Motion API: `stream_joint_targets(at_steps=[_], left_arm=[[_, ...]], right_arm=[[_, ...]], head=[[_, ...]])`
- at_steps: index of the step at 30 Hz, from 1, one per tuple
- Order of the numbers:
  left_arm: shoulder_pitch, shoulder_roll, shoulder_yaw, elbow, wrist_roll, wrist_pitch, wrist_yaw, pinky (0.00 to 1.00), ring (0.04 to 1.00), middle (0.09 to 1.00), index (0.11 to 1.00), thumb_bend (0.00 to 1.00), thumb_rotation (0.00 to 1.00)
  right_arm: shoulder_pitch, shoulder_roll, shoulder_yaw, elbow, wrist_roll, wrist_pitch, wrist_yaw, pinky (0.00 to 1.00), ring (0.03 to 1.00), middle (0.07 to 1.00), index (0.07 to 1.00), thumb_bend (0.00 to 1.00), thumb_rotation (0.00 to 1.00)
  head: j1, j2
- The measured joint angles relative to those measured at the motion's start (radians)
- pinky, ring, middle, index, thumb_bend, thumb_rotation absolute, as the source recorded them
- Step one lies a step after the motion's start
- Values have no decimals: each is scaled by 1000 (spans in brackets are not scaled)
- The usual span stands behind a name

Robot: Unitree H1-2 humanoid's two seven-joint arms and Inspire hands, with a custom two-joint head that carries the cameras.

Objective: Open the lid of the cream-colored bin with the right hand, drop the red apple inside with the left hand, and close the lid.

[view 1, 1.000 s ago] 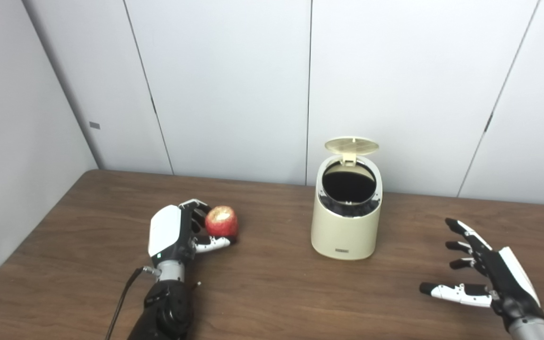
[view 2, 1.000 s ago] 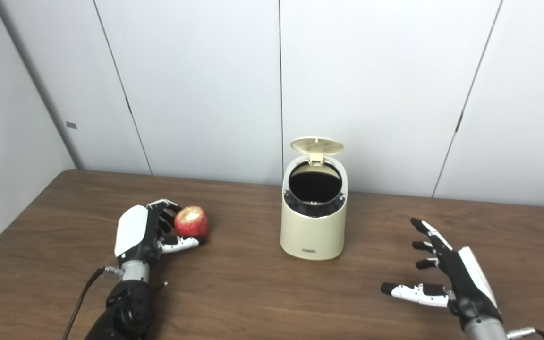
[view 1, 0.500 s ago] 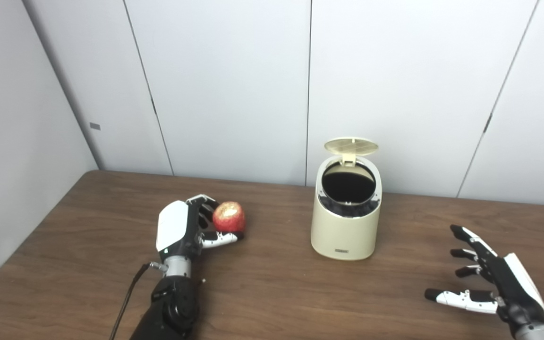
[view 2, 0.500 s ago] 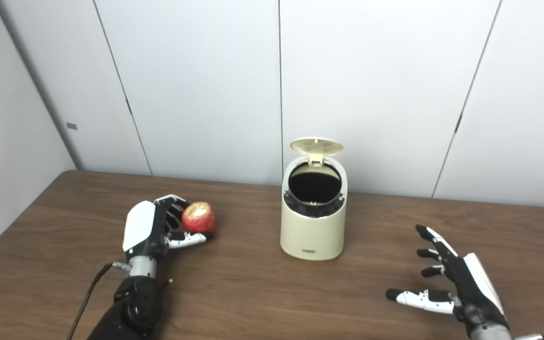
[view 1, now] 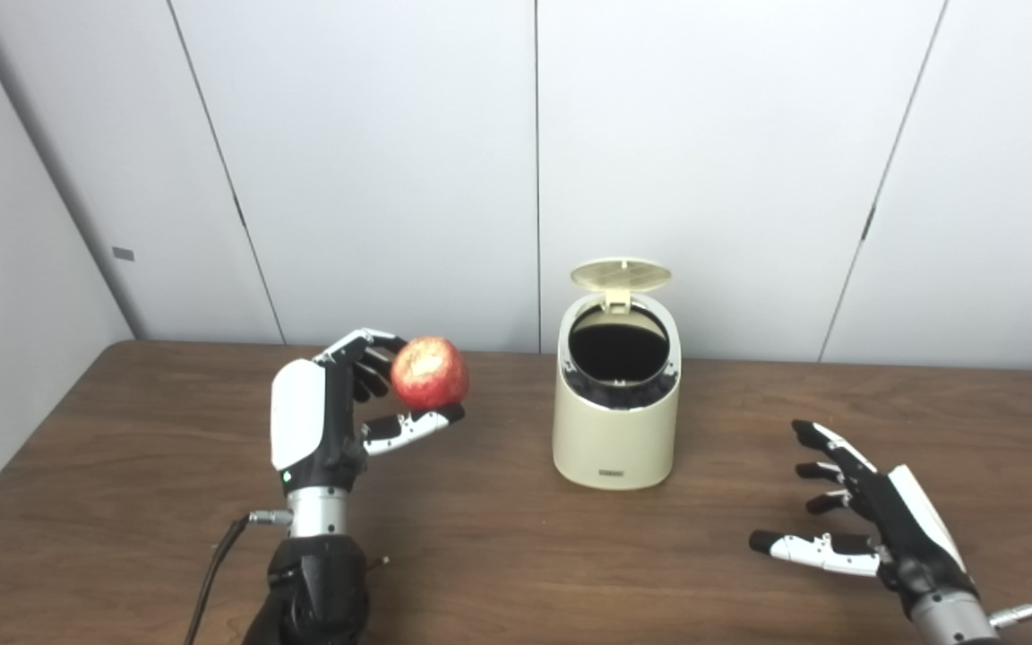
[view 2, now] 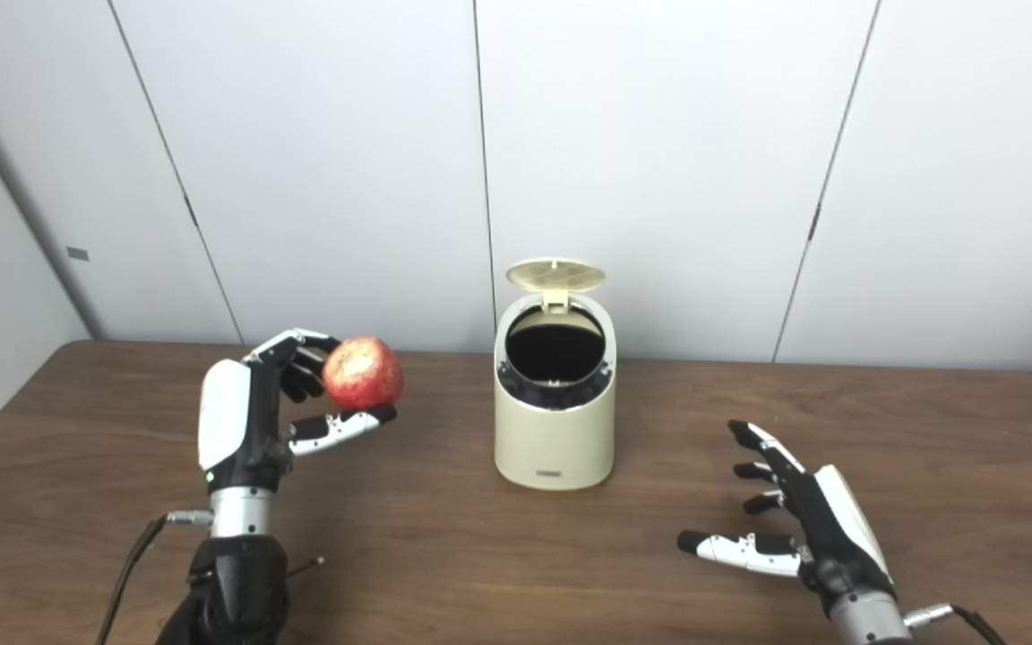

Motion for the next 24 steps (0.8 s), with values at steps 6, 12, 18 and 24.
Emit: stream_joint_targets(at_steps=[6,12,18,24], left_arm=[[-32,-31,-16,-56,1,12,-67,345,380,435,517,521,0],[-61,-63,-36,-69,6,17,-97,287,375,443,513,522,0],[-91,-82,-59,-44,19,18,-115,288,383,447,512,522,0],[-104,-116,-86,-2,19,13,-118,303,386,453,509,523,0]], right_arm=[[-2,15,13,1,-15,0,-10,611,791,897,886,837,279],[-2,32,18,3,-20,2,-20,629,797,897,884,842,275],[-4,35,27,2,-47,4,-26,641,798,895,883,844,290],[-7,36,28,2,-51,12,-26,660,807,897,886,835,293]], head=[[-31,-23],[-57,-29],[-61,-28],[-65,-28]])
